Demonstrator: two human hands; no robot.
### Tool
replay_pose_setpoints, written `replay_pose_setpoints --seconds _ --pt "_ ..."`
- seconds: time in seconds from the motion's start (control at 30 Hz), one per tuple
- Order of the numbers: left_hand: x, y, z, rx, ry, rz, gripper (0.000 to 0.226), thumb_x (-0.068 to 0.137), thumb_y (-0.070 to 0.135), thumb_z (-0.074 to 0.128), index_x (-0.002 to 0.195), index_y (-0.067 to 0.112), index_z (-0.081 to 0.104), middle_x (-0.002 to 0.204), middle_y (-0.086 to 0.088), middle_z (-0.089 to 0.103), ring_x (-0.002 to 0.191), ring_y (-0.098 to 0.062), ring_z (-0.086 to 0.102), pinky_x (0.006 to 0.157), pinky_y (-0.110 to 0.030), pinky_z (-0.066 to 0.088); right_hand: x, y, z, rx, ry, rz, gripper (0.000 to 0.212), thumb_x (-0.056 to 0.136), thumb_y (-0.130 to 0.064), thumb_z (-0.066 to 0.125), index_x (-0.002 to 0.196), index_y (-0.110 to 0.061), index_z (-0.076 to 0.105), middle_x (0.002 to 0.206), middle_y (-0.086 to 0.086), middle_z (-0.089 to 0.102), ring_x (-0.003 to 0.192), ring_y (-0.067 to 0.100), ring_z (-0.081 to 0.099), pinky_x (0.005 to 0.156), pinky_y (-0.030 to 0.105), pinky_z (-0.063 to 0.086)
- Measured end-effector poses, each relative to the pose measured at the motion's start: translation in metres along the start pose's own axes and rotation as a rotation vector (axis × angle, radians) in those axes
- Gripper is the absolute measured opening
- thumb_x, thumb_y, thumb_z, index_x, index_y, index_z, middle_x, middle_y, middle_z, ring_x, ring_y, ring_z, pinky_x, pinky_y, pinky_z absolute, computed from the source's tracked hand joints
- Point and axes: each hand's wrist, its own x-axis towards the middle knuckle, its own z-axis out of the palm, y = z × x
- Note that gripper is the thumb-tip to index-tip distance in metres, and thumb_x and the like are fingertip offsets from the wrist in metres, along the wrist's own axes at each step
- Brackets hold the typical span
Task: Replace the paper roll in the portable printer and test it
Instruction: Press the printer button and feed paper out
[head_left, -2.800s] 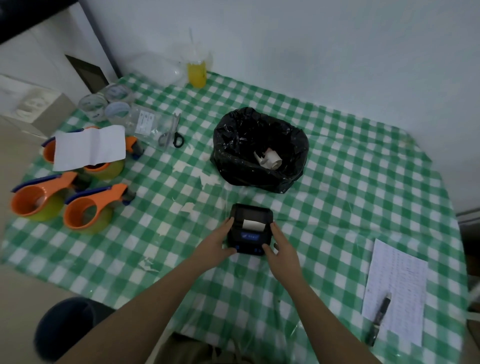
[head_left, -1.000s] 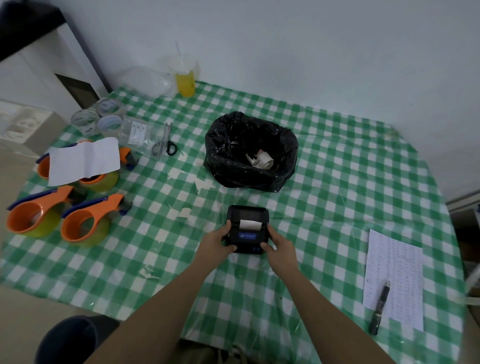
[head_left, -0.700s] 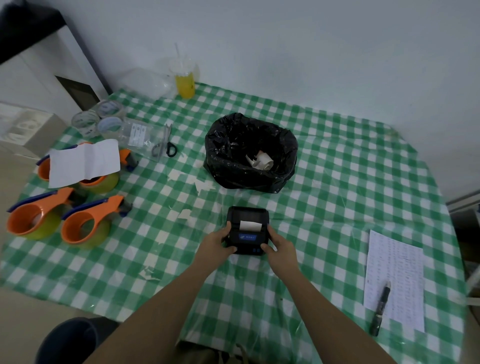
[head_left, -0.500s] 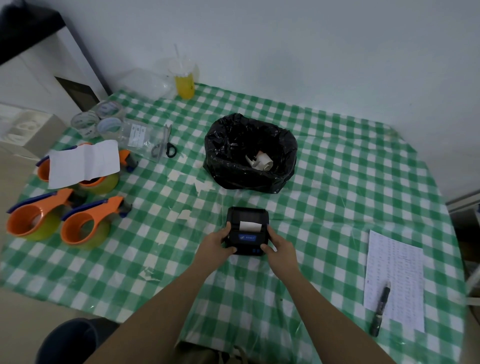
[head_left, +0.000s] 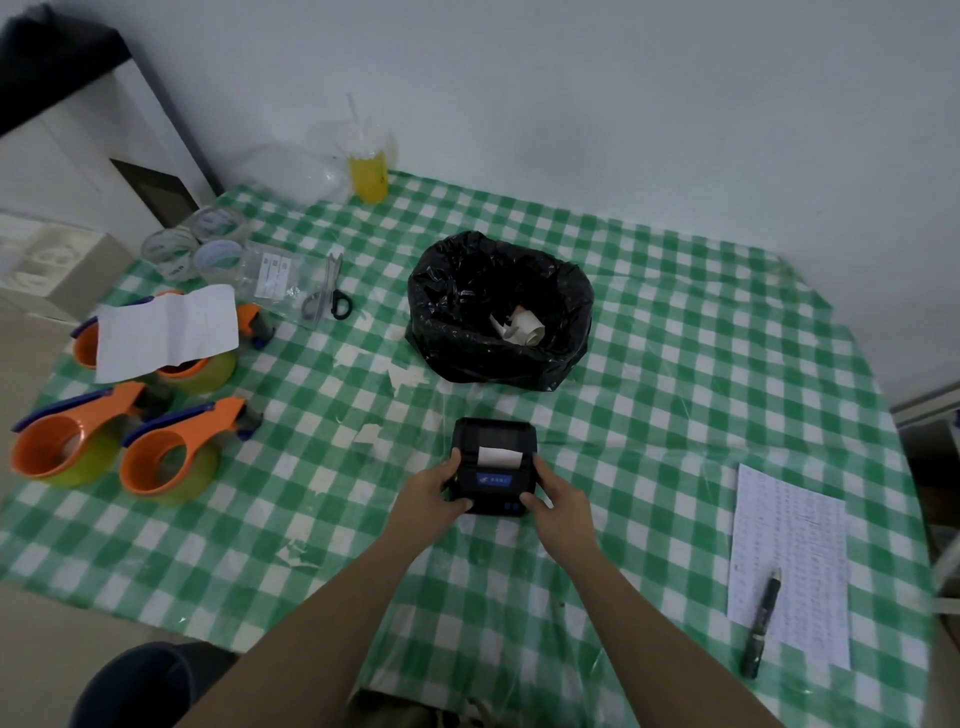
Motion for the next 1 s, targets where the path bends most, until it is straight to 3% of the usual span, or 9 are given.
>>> replay_pose_setpoints --seconds 0.7,0.83,1.0 --pt "0.0014 -0.0038 0.0013 -0.02 0.0 0.015 0.076 0.079 0.007 0.069 0.143 0.013 0.027 0.134 -0.015 0.056 0.122 -0.022 0.055 0.092 -0.018 0.039 0.0005 0.0013 0.0007 0.013 0.007 0.002 0.057 0.089 -0.006 0.057 0.14 -0.024 0.038 0.143 0.008 0.048 0.119 0.023 0.055 0.083 0.021 0.044" --pt "0.0008 -0.0045 0.0016 -0.04 0.0 0.016 0.076 0.079 0.005 0.069 0.143 0.012 0.028 0.136 -0.015 0.055 0.124 -0.023 0.053 0.094 -0.019 0.039 -0.0003 0.0001 0.001 -0.019 0.006 -0.009 0.057 0.09 -0.008 0.057 0.14 -0.025 0.037 0.144 0.009 0.047 0.124 0.025 0.051 0.093 0.028 0.045" --pt "-0.0029 -0.005 0.003 -0.062 -0.009 0.028 0.077 0.082 0.006 0.066 0.145 0.015 0.023 0.141 -0.013 0.05 0.13 -0.023 0.048 0.102 -0.028 0.04 -0.0041 -0.003 -0.0005 -0.109 -0.014 -0.04 0.057 0.092 -0.012 0.054 0.143 -0.025 0.032 0.145 0.007 0.045 0.122 0.025 0.053 0.088 0.025 0.045"
